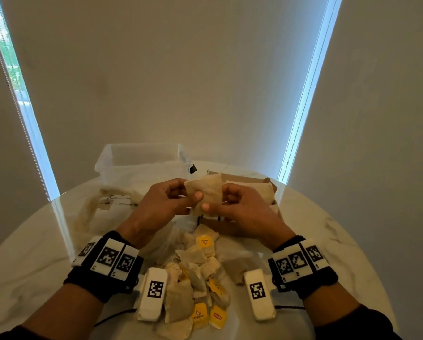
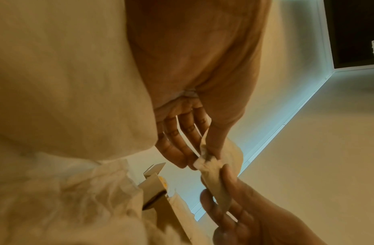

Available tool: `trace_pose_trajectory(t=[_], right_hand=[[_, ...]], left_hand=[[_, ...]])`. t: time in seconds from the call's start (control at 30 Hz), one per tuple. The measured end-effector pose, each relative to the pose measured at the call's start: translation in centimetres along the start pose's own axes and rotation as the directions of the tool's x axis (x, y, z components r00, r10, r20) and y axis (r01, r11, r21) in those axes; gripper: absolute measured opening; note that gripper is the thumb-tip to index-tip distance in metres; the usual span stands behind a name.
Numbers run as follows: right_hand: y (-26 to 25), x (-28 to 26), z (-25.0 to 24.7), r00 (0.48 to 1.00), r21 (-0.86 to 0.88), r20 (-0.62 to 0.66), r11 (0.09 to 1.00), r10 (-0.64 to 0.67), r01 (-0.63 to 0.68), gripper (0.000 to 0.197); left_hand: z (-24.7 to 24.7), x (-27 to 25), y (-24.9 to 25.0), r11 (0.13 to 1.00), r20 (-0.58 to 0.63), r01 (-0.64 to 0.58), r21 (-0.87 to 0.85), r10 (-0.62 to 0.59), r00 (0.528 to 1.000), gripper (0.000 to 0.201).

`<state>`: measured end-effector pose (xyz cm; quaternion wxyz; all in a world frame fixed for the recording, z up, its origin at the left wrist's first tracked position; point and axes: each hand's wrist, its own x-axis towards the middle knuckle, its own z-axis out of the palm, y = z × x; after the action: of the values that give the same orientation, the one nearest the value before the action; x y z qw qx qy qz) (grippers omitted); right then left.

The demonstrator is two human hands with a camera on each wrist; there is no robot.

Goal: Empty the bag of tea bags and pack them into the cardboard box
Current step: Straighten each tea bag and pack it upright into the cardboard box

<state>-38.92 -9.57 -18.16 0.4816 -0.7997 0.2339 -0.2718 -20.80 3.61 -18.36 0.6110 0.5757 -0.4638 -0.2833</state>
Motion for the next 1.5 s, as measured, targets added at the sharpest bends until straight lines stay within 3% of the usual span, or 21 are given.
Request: trace_pose_trajectory(t=[0.1,0.2,0.3,0.53,0.67,0.87,1.07,1.23,1.3,1.37,1.43,1.5], right_hand=[[-0.9,0.3,-2.0,0.989,0.061,-0.148,0.998,-0.021,0.03,0.027],[-1.5,0.8,-6.8,0.916,0.201,-0.401,0.974,-0.013,0.102,0.03],[-0.3,2.0,-11.2,0.864,0.068,-0.503,0.996,-0.008,0.049,0.037],[5.4,3.8,-12.5,0.951,-0.275,-0.278,0.938,0.133,-0.211,0.055],[6.0,4.4,-12.5,0.972,-0.484,-0.189,0.848,0.138,-0.215,0.052],[5.0,4.8,-12.7,0.972,-0.535,-0.038,0.817,0.232,-0.216,0.053],[5.1,5.4,-12.8,0.96,-0.708,-0.074,0.665,0.268,-0.24,0.047],[4.8,5.7,-13.2,0.957,-0.647,-0.236,0.708,0.167,-0.283,0.059],[4.3,5.6,-13.3,0.942,-0.573,-0.32,0.771,0.102,-0.278,0.057],[3.6,5.1,-13.1,0.939,-0.557,-0.344,0.808,-0.011,-0.194,0.043],[2.8,4.5,-12.4,0.964,-0.609,-0.247,0.79,-0.102,-0.072,0.022],[2.3,4.1,-11.5,0.997,-0.656,-0.06,0.755,-0.05,-0.001,0.019]], left_hand=[[0.0,0.0,0.3,1.0,-0.015,0.015,0.002,-0.014,1.0,0.03],[0.0,-0.1,0.4,0.998,0.034,0.042,0.039,-0.043,0.999,0.025],[-0.1,0.0,0.1,0.993,0.084,0.068,0.093,-0.076,0.994,0.024],[-0.1,-0.1,-0.6,0.961,0.273,0.119,0.25,-0.188,0.944,0.029],[-0.2,-0.1,-0.6,0.953,0.286,0.11,0.283,-0.193,0.938,0.029],[-0.3,0.0,-0.5,0.947,0.288,0.109,0.303,-0.2,0.937,0.033],[-0.2,0.0,-0.4,0.945,0.285,0.106,0.311,-0.199,0.938,0.039],[-0.3,0.0,-0.3,0.945,0.279,0.117,0.304,-0.206,0.938,0.044],[-0.3,0.0,-0.3,0.943,0.275,0.12,0.309,-0.21,0.938,0.043],[-0.3,0.1,-0.4,0.941,0.273,0.121,0.316,-0.212,0.938,0.038],[-0.3,0.1,-0.4,0.94,0.274,0.121,0.319,-0.214,0.938,0.034],[-0.3,0.1,-0.4,0.941,0.276,0.12,0.317,-0.213,0.937,0.034]])
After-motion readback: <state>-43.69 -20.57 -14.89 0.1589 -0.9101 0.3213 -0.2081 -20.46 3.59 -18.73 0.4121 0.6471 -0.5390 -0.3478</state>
